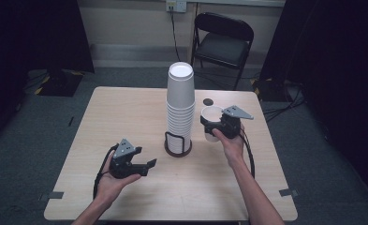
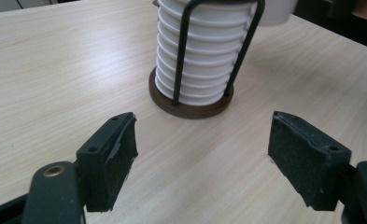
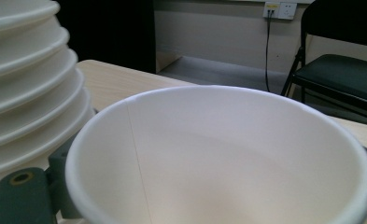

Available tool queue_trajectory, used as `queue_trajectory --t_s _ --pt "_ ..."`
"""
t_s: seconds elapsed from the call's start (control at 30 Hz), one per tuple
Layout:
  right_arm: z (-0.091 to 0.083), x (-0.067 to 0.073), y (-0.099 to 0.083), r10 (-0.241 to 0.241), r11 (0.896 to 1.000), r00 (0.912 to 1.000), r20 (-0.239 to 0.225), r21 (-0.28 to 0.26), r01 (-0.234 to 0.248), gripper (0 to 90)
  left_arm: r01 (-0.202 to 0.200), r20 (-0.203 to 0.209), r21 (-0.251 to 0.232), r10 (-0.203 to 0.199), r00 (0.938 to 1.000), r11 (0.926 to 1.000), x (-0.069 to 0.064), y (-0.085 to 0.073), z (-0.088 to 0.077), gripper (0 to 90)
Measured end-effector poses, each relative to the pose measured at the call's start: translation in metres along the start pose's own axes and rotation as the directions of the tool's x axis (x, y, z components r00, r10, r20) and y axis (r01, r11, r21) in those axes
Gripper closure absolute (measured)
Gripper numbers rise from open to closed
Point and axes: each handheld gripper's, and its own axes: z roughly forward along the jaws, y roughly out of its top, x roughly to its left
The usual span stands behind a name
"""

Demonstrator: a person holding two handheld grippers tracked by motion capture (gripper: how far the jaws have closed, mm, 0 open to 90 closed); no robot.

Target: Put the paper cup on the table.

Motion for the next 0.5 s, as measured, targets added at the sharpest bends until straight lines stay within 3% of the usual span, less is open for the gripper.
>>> queue_trajectory --t_s 0.07,0.5 --pt "0.005 -0.003 0.0 0.001 1.0 0.9997 0.026 -0.004 -0.001 12.0 -0.007 0.002 0.01 0.007 1.0 0.9999 0.0 0.0 0.0 22.9" --pt "0.035 -0.02 -0.014 0.025 0.999 0.9961 0.084 0.035 -0.028 11.5 0.016 0.001 0.012 -0.016 0.9999 0.9998 0.004 -0.006 0.001 22.0"
